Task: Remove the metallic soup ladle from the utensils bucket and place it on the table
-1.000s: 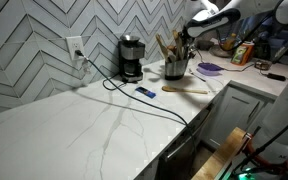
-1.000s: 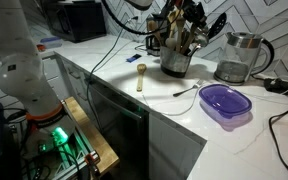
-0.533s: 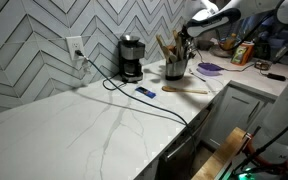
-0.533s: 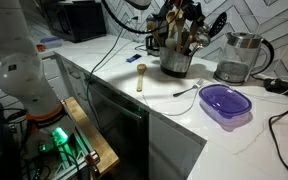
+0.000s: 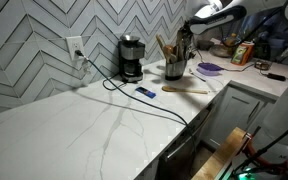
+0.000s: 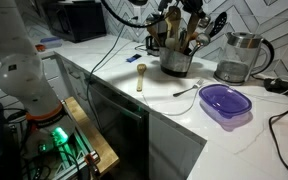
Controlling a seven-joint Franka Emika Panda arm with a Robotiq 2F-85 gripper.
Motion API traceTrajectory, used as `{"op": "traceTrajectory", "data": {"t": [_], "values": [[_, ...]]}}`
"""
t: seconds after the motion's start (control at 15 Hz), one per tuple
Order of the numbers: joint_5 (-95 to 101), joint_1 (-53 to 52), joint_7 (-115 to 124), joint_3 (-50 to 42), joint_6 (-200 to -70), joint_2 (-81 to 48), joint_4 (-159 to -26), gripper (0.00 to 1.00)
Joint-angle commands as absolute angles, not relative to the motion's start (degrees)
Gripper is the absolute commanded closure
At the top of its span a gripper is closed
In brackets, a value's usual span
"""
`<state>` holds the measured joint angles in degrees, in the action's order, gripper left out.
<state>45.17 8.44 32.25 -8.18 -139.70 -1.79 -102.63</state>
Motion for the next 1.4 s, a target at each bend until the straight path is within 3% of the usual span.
{"op": "traceTrajectory", "data": {"t": [0.0, 1.33], "values": [[49.1, 7.9, 36.0, -8.2, -140.5, 2.0, -105.6, 0.99], [63.1, 9.0, 48.6, -5.6, -133.4, 13.6, -107.3, 0.99]]}}
